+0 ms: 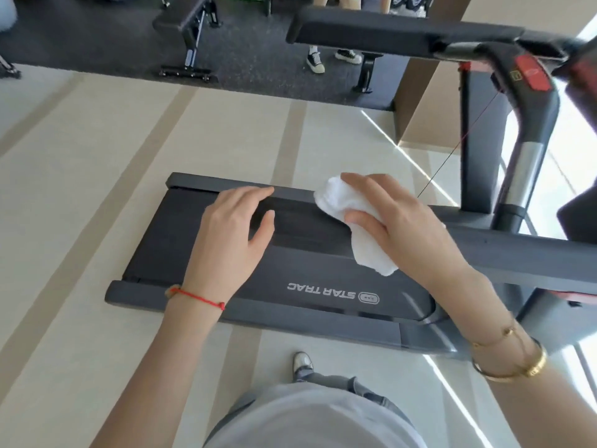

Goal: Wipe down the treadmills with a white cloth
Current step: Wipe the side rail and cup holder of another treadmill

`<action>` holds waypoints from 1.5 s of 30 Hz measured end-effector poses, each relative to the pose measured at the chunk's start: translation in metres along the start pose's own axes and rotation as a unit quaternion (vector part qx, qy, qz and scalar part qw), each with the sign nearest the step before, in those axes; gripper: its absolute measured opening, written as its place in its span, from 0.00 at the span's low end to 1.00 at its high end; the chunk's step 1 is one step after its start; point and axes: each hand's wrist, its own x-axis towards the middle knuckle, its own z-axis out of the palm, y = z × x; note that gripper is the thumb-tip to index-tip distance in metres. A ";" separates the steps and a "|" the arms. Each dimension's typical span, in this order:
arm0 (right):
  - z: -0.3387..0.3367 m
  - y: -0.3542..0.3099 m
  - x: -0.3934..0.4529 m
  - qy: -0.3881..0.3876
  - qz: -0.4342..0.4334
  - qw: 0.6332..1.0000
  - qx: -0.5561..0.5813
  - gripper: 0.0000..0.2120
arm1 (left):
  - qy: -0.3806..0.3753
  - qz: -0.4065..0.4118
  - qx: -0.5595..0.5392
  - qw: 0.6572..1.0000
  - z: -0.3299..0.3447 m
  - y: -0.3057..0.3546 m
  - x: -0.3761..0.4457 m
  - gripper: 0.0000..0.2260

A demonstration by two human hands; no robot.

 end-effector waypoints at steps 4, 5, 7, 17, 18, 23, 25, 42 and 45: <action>0.021 0.009 0.008 -0.028 -0.034 0.997 -0.057 0.26 | 0.008 -0.021 0.008 1.000 0.008 -0.003 0.005 0.13; 0.025 0.007 0.012 -0.023 -0.040 0.997 -0.064 0.26 | 0.012 -0.028 0.007 1.000 0.008 -0.005 0.005 0.13; 0.036 -0.005 0.025 -0.033 -0.053 0.995 -0.075 0.26 | 0.018 -0.039 0.003 0.999 0.008 -0.010 0.005 0.13; 0.030 0.004 0.013 -0.004 -0.015 0.995 -0.095 0.17 | -0.032 -0.033 -0.007 0.999 -0.002 -0.033 0.014 0.14; 0.031 0.003 0.014 -0.002 -0.012 0.994 -0.109 0.18 | -0.036 -0.031 -0.008 0.999 -0.004 -0.036 0.015 0.14; 0.070 -0.052 0.053 -0.022 -0.011 0.987 -0.159 0.23 | -0.055 -0.021 -0.013 0.998 -0.011 -0.053 0.018 0.13; 0.077 -0.061 0.056 0.002 -0.018 0.990 -0.142 0.21 | -0.058 -0.017 -0.018 0.998 -0.013 -0.059 0.017 0.12; 0.081 -0.063 0.049 0.077 0.000 0.991 -0.107 0.18 | -0.082 0.021 -0.080 0.993 -0.015 -0.084 0.013 0.12; 0.072 -0.051 0.051 0.069 0.099 0.986 -0.117 0.21 | -0.089 0.020 -0.083 0.992 -0.017 -0.084 0.014 0.13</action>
